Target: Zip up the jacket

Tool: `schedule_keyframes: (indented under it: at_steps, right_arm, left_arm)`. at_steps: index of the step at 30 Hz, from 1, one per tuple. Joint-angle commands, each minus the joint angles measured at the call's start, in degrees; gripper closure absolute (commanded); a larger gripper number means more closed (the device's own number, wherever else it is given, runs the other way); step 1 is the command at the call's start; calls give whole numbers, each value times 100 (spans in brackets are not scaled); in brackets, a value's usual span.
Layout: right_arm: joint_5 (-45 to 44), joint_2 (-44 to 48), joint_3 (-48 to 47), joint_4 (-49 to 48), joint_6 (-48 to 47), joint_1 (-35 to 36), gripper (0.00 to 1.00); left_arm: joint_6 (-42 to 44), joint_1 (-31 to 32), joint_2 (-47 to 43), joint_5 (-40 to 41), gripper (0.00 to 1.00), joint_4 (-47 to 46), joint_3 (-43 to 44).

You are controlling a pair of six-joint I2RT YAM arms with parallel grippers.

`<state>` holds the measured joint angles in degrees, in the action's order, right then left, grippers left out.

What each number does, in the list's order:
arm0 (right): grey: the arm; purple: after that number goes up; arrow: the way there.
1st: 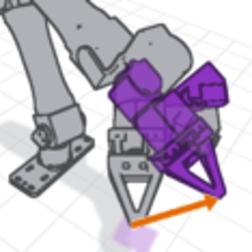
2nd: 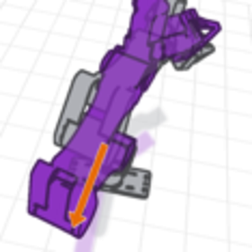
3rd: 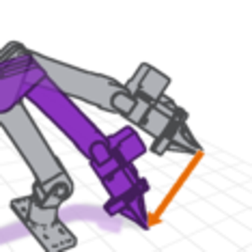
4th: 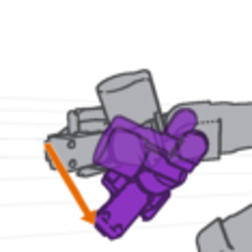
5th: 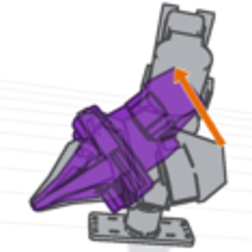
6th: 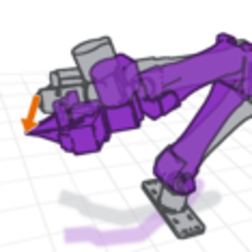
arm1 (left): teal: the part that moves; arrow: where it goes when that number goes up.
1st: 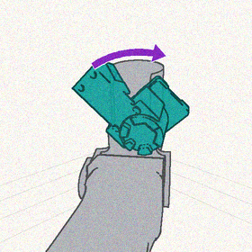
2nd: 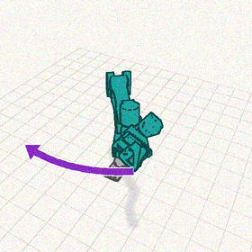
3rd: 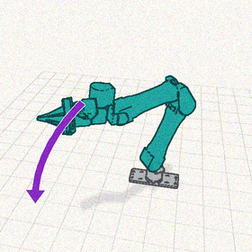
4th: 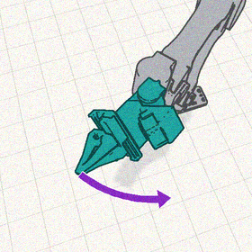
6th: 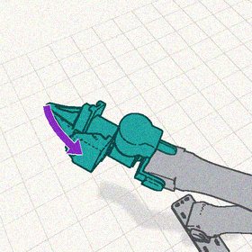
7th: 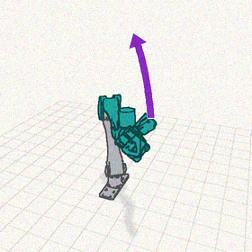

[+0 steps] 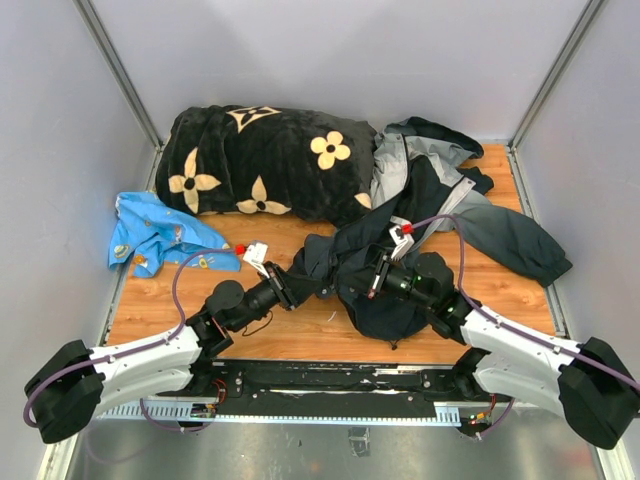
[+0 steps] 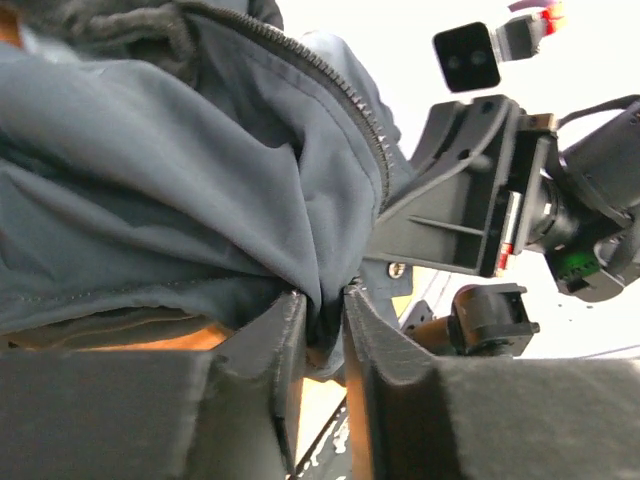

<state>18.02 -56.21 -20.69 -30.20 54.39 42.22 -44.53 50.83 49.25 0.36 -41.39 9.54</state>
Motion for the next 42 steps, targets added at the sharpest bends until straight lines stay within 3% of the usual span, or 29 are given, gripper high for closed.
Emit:
schedule_keyframes:
  at_steps: [1, 7, 16, 27, 30, 34, 42]
  right_arm:
    - [83, -101, 139, -645, -184, 57, 99]
    - [95, -293, 239, -954, -176, 93, 99]
    - [120, -519, 344, -1273, -143, 164, 99]
    - [262, -738, 267, -1463, -148, 342, 99]
    - [274, -769, 256, -1461, -157, 373, 99]
    - [197, -740, 254, -1443, -182, 373, 99]
    - [3, -668, 126, -1329, -279, 372, 99]
  left_arm:
    - [-921, 68, -54, 380, 70, 820, 175]
    - [-1778, 68, -147, 417, 44, 1493, 193]
    - [-2412, 68, -316, 253, 43, 1507, 118]
    - [-2483, 68, 6, 242, 61, 973, 124]
    - [-2444, 68, 40, 203, 74, 905, 127]
    - [-2334, 68, 9, 14, 99, 909, 127]
    - [-1932, 68, -42, -527, 100, 930, 165]
